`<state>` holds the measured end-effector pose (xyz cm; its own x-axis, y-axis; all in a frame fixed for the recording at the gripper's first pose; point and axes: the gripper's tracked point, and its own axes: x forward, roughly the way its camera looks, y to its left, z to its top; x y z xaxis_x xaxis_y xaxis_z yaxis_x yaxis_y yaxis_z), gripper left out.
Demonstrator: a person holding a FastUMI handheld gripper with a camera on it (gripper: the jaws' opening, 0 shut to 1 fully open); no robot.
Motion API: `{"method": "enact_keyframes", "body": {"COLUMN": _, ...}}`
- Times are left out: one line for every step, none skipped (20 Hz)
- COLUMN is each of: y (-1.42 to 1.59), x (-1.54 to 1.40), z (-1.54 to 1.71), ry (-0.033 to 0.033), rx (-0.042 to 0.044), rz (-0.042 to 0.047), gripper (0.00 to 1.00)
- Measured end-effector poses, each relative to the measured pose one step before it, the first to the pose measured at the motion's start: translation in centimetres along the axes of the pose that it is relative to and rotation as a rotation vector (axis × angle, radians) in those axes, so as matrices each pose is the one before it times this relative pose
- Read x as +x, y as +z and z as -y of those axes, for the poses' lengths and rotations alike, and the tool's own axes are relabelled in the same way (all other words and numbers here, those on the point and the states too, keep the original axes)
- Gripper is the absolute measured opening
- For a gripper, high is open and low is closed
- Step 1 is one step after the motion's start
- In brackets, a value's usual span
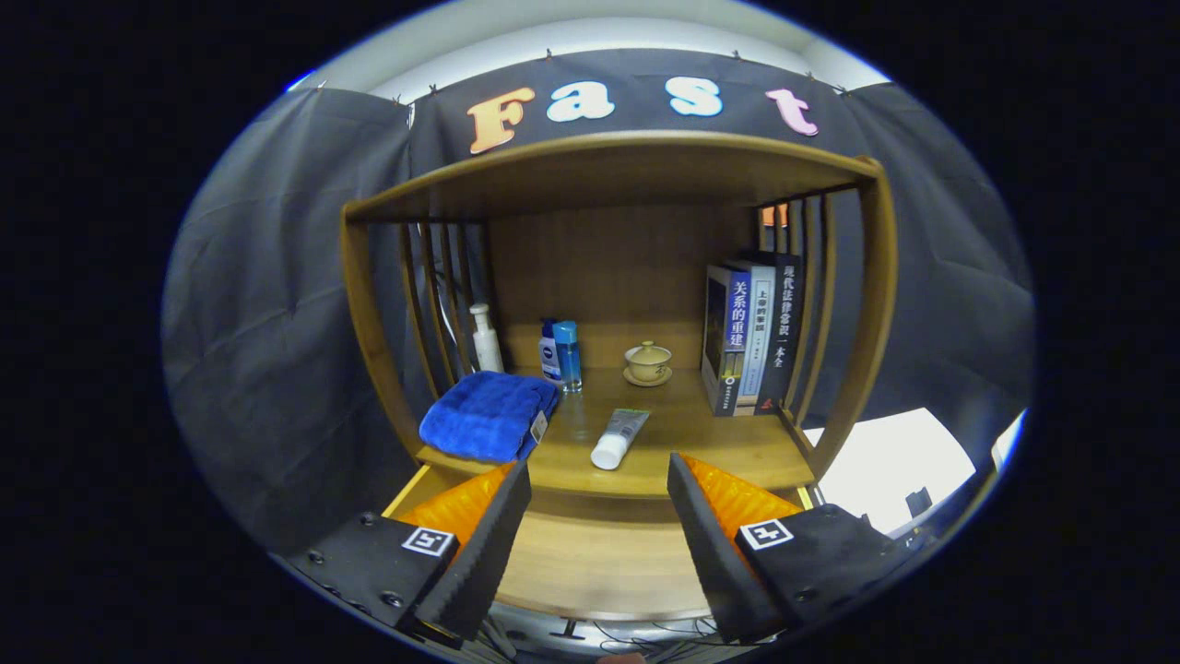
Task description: Pull open the drawer, take out the items inside it, and place them on the countertop above the cabinet.
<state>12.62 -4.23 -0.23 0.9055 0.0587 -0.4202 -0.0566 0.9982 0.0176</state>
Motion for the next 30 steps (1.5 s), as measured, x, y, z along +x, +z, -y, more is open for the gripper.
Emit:
{"method": "enact_keyframes", "body": {"y": -0.432, "x": -0.984, "z": -0.677, "ry": 0.00979, "rx": -0.00415, "rz": 0.01345, "gripper": 0.97}}
{"method": "enact_keyframes", "body": {"y": -0.574, "x": -1.028, "z": -0.68, "ry": 0.00811, "rx": -0.00457, "rz": 0.01251, "gripper": 0.97}}
{"method": "enact_keyframes", "body": {"y": -0.701, "x": -0.689, "z": -0.757, "ry": 0.0058, "rx": -0.00469, "rz": 0.01809, "gripper": 0.97}}
{"method": "enact_keyframes", "body": {"y": -0.76, "x": -0.604, "z": -0.683, "ry": -0.00035, "rx": -0.00391, "rz": 0.01969, "gripper": 0.97}}
{"method": "enact_keyframes", "body": {"y": -0.857, "x": -0.267, "z": -0.55, "ry": -0.00744, "rx": 0.0039, "rz": 0.02196, "gripper": 0.97}}
{"method": "enact_keyframes", "body": {"y": -1.334, "x": -0.31, "z": -0.806, "ry": -0.0001, "rx": 0.00538, "rz": 0.01037, "gripper": 0.97}}
{"method": "enact_keyframes", "body": {"y": -1.371, "x": -0.365, "z": -0.779, "ry": 0.00436, "rx": 0.00542, "rz": -0.00114, "gripper": 0.97}}
{"method": "enact_keyframes", "body": {"y": -1.186, "x": -0.397, "z": -0.521, "ry": -0.00256, "rx": 0.00593, "rz": 0.01019, "gripper": 0.97}}
{"method": "enact_keyframes", "body": {"y": -1.044, "x": -0.152, "z": -0.148, "ry": -0.01084, "rx": -0.00162, "rz": 0.01154, "gripper": 0.97}}
{"method": "enact_keyframes", "body": {"y": -1.191, "x": -0.094, "z": 0.287, "ry": -0.02413, "rx": -0.01036, "rz": 0.00294, "gripper": 0.97}}
{"method": "enact_keyframes", "body": {"y": -1.503, "x": -0.24, "z": 0.044, "ry": -0.01987, "rx": -0.02552, "rz": -0.00457, "gripper": 0.97}}
{"method": "enact_keyframes", "body": {"y": -1.219, "x": -0.298, "z": -0.094, "ry": -0.01648, "rx": -0.02554, "rz": -0.00281, "gripper": 0.97}}
{"method": "enact_keyframes", "body": {"y": -1.059, "x": -0.293, "z": -0.1, "ry": -0.01723, "rx": -0.02145, "rz": 0.0028, "gripper": 0.97}}
{"method": "enact_keyframes", "body": {"y": -0.875, "x": -0.275, "z": -0.035, "ry": -0.01557, "rx": -0.01754, "rz": 0.00521, "gripper": 0.97}}
{"method": "enact_keyframes", "body": {"y": -0.96, "x": -0.257, "z": -0.002, "ry": -0.02214, "rx": -0.00885, "rz": 0.00682, "gripper": 0.97}}
{"method": "enact_keyframes", "body": {"y": -0.832, "x": -0.35, "z": -0.003, "ry": -0.01636, "rx": -0.0034, "rz": 0.00602, "gripper": 0.97}}
{"method": "enact_keyframes", "body": {"y": -0.649, "x": -0.036, "z": -0.35, "ry": -0.0002, "rx": 0.00042, "rz": 0.00965, "gripper": 0.97}}
{"method": "enact_keyframes", "body": {"y": -0.651, "x": -0.006, "z": -0.59, "ry": 0.00792, "rx": -0.00367, "rz": 0.00526, "gripper": 0.98}}
{"method": "enact_keyframes", "body": {"y": -0.927, "x": 0.087, "z": -0.121, "ry": 0.00158, "rx": -0.00562, "rz": 0.00108, "gripper": 0.98}}
{"method": "enact_keyframes", "body": {"y": -0.741, "x": 0.343, "z": -0.1, "ry": 0.0003, "rx": -0.00407, "rz": -0.00154, "gripper": 0.98}}
{"method": "enact_keyframes", "body": {"y": -0.81, "x": 0.194, "z": 0.21, "ry": -0.00922, "rx": -0.00134, "rz": -0.00042, "gripper": 0.98}}
{"method": "enact_keyframes", "body": {"y": -0.729, "x": 0.299, "z": 0.429, "ry": -0.01406, "rx": 0.00815, "rz": 0.0001, "gripper": 0.98}}
{"method": "enact_keyframes", "body": {"y": -0.66, "x": 0.259, "z": 0.363, "ry": -0.01484, "rx": 0.00762, "rz": -0.00045, "gripper": 0.98}}
{"method": "enact_keyframes", "body": {"y": -0.616, "x": 0.264, "z": 0.436, "ry": -0.01272, "rx": 0.00383, "rz": 0.00038, "gripper": 0.98}}
{"method": "enact_keyframes", "body": {"y": -0.533, "x": 0.26, "z": 0.273, "ry": -0.00729, "rx": -0.00222, "rz": 0.00171, "gripper": 0.98}}
{"method": "enact_keyframes", "body": {"y": -0.357, "x": 0.323, "z": 0.285, "ry": -0.0059, "rx": -0.0066, "rz": 0.00092, "gripper": 0.98}}
{"method": "enact_keyframes", "body": {"y": -0.298, "x": 0.091, "z": 0.109, "ry": -0.00044, "rx": -0.00616, "rz": 0.00103, "gripper": 0.99}}
{"method": "enact_keyframes", "body": {"y": -0.17, "x": 0.209, "z": 0.092, "ry": 0.00102, "rx": 0.0001, "rz": 0.00312, "gripper": 0.99}}
{"method": "enact_keyframes", "body": {"y": -0.069, "x": 0.165, "z": 0.022, "ry": -0.00178, "rx": 0.0049, "rz": 0.00455, "gripper": 0.99}}
{"method": "enact_keyframes", "body": {"y": -0.123, "x": 0.357, "z": 0.368, "ry": -0.00585, "rx": 0.00502, "rz": 0.0057, "gripper": 0.99}}
